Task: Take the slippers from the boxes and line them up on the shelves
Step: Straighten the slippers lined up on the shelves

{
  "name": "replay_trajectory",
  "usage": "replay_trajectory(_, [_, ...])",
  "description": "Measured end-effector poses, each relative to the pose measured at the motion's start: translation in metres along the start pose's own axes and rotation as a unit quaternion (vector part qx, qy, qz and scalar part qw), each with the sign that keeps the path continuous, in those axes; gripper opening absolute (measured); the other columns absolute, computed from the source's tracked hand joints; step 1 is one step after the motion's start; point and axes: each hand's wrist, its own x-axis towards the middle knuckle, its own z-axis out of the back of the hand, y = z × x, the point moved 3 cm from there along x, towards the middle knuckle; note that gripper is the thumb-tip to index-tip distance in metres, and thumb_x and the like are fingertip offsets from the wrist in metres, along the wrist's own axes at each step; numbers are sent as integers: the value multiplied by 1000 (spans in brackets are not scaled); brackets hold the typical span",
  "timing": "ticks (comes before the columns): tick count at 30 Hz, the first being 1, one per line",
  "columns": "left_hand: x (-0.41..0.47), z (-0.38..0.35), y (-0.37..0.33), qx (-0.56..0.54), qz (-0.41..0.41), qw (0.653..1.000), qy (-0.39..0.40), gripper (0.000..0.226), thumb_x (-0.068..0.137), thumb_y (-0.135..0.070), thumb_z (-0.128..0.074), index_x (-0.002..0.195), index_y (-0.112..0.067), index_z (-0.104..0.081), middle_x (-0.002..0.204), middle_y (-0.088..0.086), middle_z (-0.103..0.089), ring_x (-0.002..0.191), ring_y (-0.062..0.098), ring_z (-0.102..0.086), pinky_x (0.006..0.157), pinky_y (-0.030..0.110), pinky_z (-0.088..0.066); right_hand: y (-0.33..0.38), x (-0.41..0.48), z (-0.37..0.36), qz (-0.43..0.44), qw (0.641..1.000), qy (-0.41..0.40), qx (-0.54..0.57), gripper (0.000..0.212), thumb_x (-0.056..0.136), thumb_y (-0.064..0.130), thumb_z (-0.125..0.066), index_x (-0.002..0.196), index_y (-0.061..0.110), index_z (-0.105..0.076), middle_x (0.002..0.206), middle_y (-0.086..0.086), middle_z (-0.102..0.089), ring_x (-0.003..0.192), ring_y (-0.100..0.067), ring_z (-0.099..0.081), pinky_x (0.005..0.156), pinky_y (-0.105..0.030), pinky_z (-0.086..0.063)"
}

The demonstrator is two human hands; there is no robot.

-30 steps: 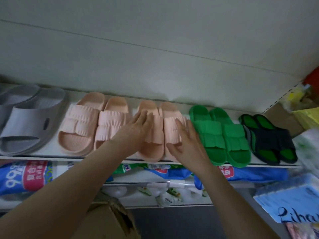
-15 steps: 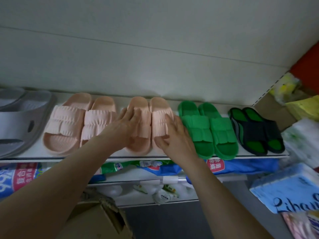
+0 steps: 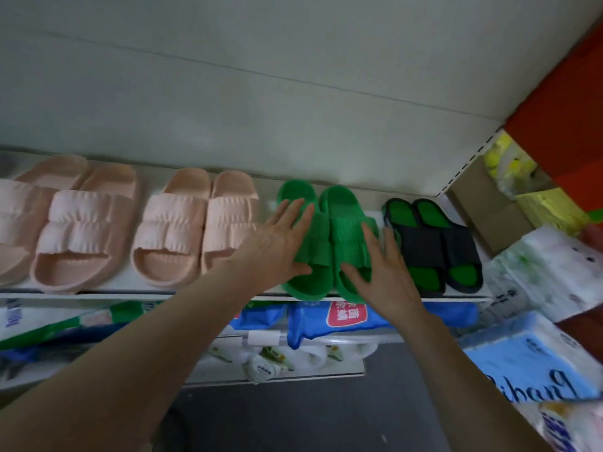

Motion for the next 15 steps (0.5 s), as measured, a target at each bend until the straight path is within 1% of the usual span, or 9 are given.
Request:
replay_trajectory(2, [10, -7, -10, 26, 26, 999, 26, 107, 84, -45, -66, 151, -7, 7, 159, 17, 2, 147, 34, 0, 120, 39, 1, -5, 3, -3, 10, 1000, 0, 19, 82, 94, 59, -45, 153, 39, 7, 164, -11, 5, 148, -37, -16, 111, -48, -34])
replay_trajectory(4, [15, -10, -14, 24, 39, 999, 20, 102, 87, -40, -64, 151, -6, 8, 159, 17, 2, 147, 34, 1, 113, 31, 10, -8, 6, -3, 15, 1000, -9, 22, 81, 94, 58, -45, 154, 37, 6, 163, -14, 0, 147, -38, -18, 112, -48, -32])
replay_trajectory(7, [23, -9, -17, -10, 56, 998, 36, 100, 88, -34, -65, 151, -8, 9, 160, 14, 4, 147, 31, 3, 103, 23, 15, -12, 13, -5, 14, 999, -28, 10, 82, 93, 58, -45, 155, 34, 2, 161, -18, -9, 142, -42, -24, 111, -49, -32])
replay_trajectory(9, [28, -10, -19, -10, 49, 998, 37, 100, 88, -31, -65, 151, -8, 8, 160, 14, 4, 147, 28, 5, 102, 21, 17, -13, 15, -6, 10, 999, -30, 2, 82, 93, 59, -45, 156, 32, 0, 161, -20, -11, 140, -43, -27, 110, -49, -33])
replay_trajectory(12, [30, -15, -14, -3, 51, 998, 39, 104, 85, -35, -68, 151, -12, 8, 160, 11, 6, 147, 29, 6, 108, 25, 12, -11, 15, -6, 3, 1000, -28, -10, 81, 92, 59, -44, 156, 30, -4, 160, -20, -13, 138, -43, -30, 108, -50, -35])
replay_trajectory(14, [21, -14, -7, 16, 58, 998, 29, 108, 80, -44, -71, 152, -15, 5, 161, 9, 4, 147, 32, 4, 116, 36, 2, -7, 16, 0, 6, 999, -46, -26, 78, 91, 57, -44, 155, 27, -12, 158, -22, -18, 139, -42, -30, 108, -51, -35])
replay_trajectory(15, [13, -9, -2, 42, 58, 997, 4, 108, 77, -47, -72, 153, -14, -2, 161, 11, -4, 147, 34, -2, 119, 43, -5, -2, 17, 4, 22, 997, -68, -33, 75, 89, 55, -43, 154, 25, -19, 156, -23, -22, 139, -41, -29, 109, -52, -35])
